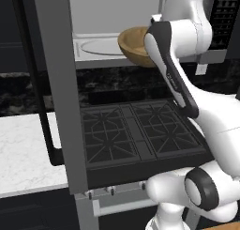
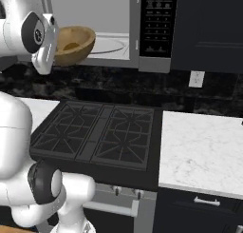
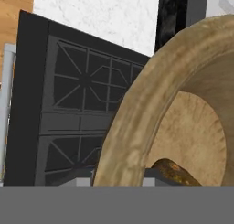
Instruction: Pick the avocado from the sink and place it in the bowl. Then pick the bowl and place it in the microwave. Then close the microwave door and press the start button.
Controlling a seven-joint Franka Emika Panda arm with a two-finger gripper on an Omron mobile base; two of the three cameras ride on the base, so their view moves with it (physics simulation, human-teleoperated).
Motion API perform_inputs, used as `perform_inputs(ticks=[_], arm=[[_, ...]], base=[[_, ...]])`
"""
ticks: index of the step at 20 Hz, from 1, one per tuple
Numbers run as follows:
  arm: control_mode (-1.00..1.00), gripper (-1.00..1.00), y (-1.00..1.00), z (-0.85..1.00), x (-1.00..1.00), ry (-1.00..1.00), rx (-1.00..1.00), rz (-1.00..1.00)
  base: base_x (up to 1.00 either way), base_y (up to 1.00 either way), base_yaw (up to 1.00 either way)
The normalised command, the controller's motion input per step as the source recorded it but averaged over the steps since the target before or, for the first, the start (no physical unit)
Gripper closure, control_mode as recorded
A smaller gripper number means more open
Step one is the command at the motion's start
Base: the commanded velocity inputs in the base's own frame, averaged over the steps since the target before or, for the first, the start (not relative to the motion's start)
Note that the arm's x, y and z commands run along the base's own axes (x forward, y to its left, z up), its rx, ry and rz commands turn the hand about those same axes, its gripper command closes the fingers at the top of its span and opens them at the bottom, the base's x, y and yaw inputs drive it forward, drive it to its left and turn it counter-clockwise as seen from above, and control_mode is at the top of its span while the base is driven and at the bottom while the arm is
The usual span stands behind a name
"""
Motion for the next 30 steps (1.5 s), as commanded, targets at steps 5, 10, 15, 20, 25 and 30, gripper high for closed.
perform_inputs(ticks=[5,10,15,20,25,30], arm=[[-1.0,1.0,0.0,0.33,0.55,0.0,-0.01,0.03],[-1.0,1.0,0.0,0.05,0.73,0.0,-0.03,0.05],[-1.0,1.0,0.0,0.0,0.74,0.06,-0.01,0.03],[-1.0,1.0,0.02,-0.05,0.5,0.06,-0.01,0.03],[-1.0,1.0,0.01,-0.17,0.4,0.03,-0.01,0.04],[-1.0,1.0,0.0,-0.24,0.32,0.0,-0.03,0.05]], base=[[0.0,0.0,0.0],[0.0,0.0,0.0],[0.0,0.0,0.0],[0.0,0.0,0.0],[0.0,0.0,0.0],[0.0,0.0,0.0]])
